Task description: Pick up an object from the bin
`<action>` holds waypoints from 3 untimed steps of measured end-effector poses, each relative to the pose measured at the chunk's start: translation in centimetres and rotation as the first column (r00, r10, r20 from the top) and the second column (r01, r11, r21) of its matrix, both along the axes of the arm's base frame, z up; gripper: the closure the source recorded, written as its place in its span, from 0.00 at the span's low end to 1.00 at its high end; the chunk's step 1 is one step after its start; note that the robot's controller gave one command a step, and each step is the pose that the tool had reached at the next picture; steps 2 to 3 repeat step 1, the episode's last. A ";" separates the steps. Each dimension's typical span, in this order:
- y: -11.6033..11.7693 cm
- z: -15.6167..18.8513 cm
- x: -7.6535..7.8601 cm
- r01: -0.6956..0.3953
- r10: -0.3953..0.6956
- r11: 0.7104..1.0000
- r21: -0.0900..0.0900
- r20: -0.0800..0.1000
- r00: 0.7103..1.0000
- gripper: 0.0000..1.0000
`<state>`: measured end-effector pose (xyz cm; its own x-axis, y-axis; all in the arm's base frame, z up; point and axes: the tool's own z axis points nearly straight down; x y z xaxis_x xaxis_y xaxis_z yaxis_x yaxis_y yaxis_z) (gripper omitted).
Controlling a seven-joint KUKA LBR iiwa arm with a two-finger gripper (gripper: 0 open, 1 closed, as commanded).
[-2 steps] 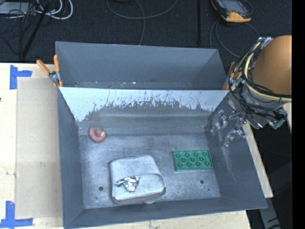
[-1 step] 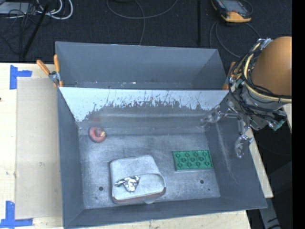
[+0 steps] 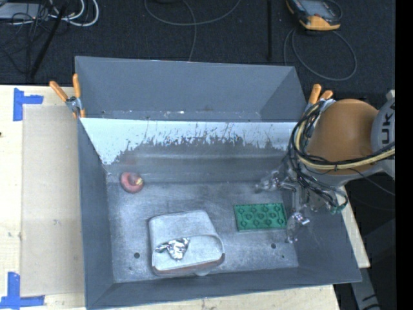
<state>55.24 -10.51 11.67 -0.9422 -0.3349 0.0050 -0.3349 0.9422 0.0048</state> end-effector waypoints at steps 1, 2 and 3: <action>0.8 -4.7 0.7 0.098 -0.098 0.995 -0.001 0.010 0.995 0.00; 0.8 -4.7 0.7 0.098 -0.098 0.995 -0.001 0.010 0.995 0.00; 0.8 -4.7 0.7 0.098 -0.098 0.995 -0.001 0.010 0.995 0.00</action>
Offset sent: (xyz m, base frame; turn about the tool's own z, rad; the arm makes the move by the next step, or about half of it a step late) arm 0.0060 0.0073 -0.0467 0.0973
